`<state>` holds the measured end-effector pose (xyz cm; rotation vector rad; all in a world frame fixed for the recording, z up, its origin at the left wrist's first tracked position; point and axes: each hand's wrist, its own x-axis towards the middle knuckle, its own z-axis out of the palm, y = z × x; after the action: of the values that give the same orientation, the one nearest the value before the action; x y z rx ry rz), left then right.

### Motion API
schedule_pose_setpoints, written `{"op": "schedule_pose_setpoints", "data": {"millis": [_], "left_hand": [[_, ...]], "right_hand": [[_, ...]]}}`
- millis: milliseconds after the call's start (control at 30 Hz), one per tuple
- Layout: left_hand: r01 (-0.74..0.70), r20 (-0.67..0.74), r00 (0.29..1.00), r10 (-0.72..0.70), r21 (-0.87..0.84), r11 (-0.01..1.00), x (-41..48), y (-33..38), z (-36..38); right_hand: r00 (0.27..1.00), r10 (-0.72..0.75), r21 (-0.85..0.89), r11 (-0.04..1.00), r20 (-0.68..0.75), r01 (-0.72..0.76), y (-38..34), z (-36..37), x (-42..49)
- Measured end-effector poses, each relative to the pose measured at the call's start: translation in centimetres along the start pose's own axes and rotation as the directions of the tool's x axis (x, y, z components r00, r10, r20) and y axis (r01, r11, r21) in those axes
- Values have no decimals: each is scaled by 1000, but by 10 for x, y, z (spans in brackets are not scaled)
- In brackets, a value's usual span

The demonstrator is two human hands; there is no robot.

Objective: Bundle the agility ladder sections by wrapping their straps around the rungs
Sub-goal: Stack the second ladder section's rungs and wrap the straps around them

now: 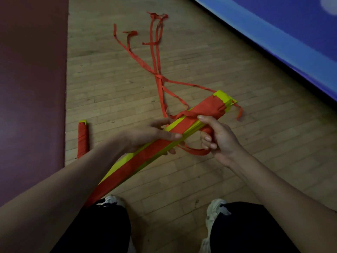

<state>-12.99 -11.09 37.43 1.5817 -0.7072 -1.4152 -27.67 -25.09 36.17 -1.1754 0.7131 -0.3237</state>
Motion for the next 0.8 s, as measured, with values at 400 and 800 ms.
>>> {"op": "schedule_pose_setpoints", "data": {"millis": [400, 800], "left_hand": [[51, -49, 997, -53, -36, 998, -4, 3, -10], [65, -150, 987, -62, 12, 998, -6, 4, -12]], "right_hand": [[944, 178, -103, 983, 278, -155, -2, -13, -1], [999, 17, -301, 953, 45, -3, 14, -4, 2]]}}
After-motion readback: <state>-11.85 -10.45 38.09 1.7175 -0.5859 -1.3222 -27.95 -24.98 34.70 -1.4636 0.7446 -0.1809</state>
